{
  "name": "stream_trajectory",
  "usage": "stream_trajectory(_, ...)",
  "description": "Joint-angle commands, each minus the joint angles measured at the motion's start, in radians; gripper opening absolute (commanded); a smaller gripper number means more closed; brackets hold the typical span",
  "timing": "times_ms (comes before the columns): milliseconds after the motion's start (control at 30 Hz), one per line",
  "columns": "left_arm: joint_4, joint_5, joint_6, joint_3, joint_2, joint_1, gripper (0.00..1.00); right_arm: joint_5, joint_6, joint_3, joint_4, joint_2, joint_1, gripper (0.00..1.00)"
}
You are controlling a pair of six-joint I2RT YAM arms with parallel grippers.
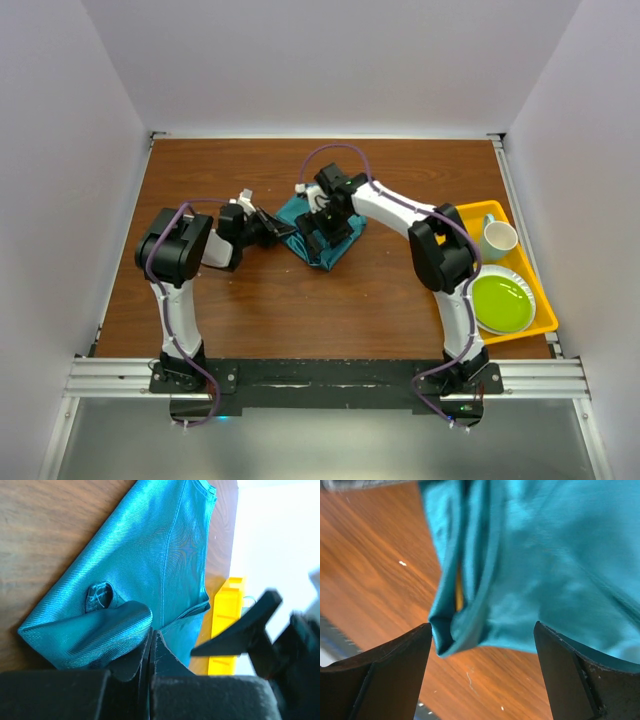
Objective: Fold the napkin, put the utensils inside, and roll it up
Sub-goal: Roll the napkin with the utensil
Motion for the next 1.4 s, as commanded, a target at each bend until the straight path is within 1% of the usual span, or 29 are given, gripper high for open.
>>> stream_trajectory(0, -0.217, -0.084, 0.088, 0.002, 0.04, 0.003, 0.0, 0.193, -0.072, -0.05, 0.068, -0.063, 0.104, 0.87)
stream_trajectory(167, -0.23, -0.082, 0.088, 0.005, 0.04, 0.003, 0.0, 0.281, -0.076, -0.073, 0.096, -0.072, 0.149, 0.87)
stream_trajectory(200, -0.231, -0.082, 0.087, 0.006, 0.04, 0.003, 0.0, 0.308, -0.076, -0.078, 0.104, -0.074, 0.162, 0.87)
stream_trajectory(233, -0.236, -0.082, 0.088, 0.006, 0.04, 0.003, 0.0, 0.372, -0.078, -0.082, 0.108, -0.077, 0.169, 0.87)
stream_trajectory(333, -0.245, -0.082, 0.09, 0.009, 0.039, 0.003, 0.0, 0.432, -0.079, -0.087, 0.119, -0.081, 0.176, 0.82)
stream_trajectory(400, -0.247, -0.081, 0.093, 0.009, 0.039, 0.001, 0.0, 0.449, -0.076, -0.09, 0.125, -0.083, 0.175, 0.72)
stream_trajectory(500, -0.251, -0.078, 0.097, 0.009, 0.039, 0.003, 0.0, 0.45, -0.078, -0.087, 0.124, -0.092, 0.17, 0.5)
stream_trajectory(533, -0.251, -0.076, 0.1, 0.009, 0.039, 0.003, 0.0, 0.437, -0.078, -0.091, 0.122, -0.098, 0.166, 0.48)
stream_trajectory(700, -0.265, -0.073, 0.103, 0.017, 0.04, 0.003, 0.0, 0.313, -0.064, -0.102, 0.122, -0.129, 0.132, 0.47)
stream_trajectory(800, -0.277, -0.07, 0.105, 0.025, 0.043, 0.003, 0.0, 0.234, -0.053, -0.108, 0.121, -0.136, 0.097, 0.48)
stream_trajectory(900, -0.287, -0.065, 0.108, 0.032, 0.045, 0.003, 0.0, 0.204, -0.055, -0.124, 0.125, -0.135, 0.063, 0.49)
stream_trajectory(967, -0.29, -0.065, 0.108, 0.035, 0.046, 0.003, 0.0, 0.192, -0.053, -0.131, 0.125, -0.123, 0.051, 0.46)
stream_trajectory(1033, -0.293, -0.064, 0.11, 0.037, 0.048, 0.003, 0.0, 0.195, -0.056, -0.141, 0.125, -0.109, 0.046, 0.44)
stream_trajectory(1167, -0.296, -0.065, 0.107, 0.042, 0.051, 0.003, 0.0, 0.225, -0.062, -0.162, 0.139, -0.1, 0.044, 0.31)
stream_trajectory(1300, -0.308, -0.062, 0.108, 0.046, 0.054, 0.003, 0.0, 0.261, -0.07, -0.179, 0.147, -0.086, 0.046, 0.26)
stream_trajectory(1367, -0.322, -0.064, 0.11, 0.054, 0.054, 0.003, 0.0, 0.296, -0.073, -0.18, 0.139, -0.084, 0.044, 0.26)
